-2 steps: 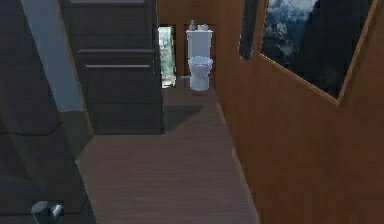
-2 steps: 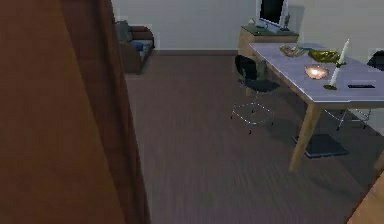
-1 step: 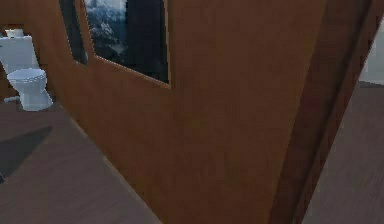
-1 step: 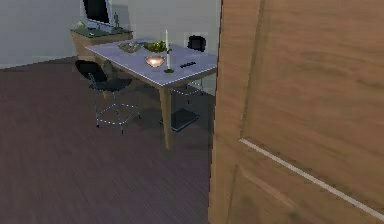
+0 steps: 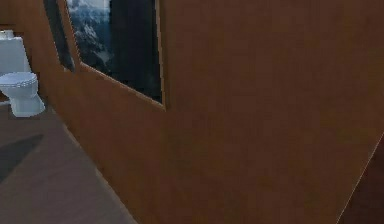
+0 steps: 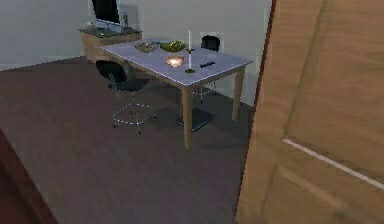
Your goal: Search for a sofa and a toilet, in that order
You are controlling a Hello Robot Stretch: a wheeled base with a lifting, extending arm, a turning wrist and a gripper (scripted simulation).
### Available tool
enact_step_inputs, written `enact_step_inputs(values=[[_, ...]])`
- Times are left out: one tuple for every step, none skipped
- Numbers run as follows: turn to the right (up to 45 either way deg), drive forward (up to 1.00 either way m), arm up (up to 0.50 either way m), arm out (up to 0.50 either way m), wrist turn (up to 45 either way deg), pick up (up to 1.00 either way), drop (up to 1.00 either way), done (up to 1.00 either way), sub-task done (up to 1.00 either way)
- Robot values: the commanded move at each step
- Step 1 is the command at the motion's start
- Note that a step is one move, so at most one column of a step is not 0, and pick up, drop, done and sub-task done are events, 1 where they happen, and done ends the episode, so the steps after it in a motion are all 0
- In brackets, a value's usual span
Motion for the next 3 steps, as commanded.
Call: enact_step_inputs(values=[[-42.0,0.00,0.00,0.00,0.0,0.00,0.00,0.00,0.00],[0.0,1.00,0.00,0.00,0.0,0.00,0.00,0.00,0.00],[0.0,1.00,0.00,0.00,0.0,0.00,0.00,0.00,0.00]])
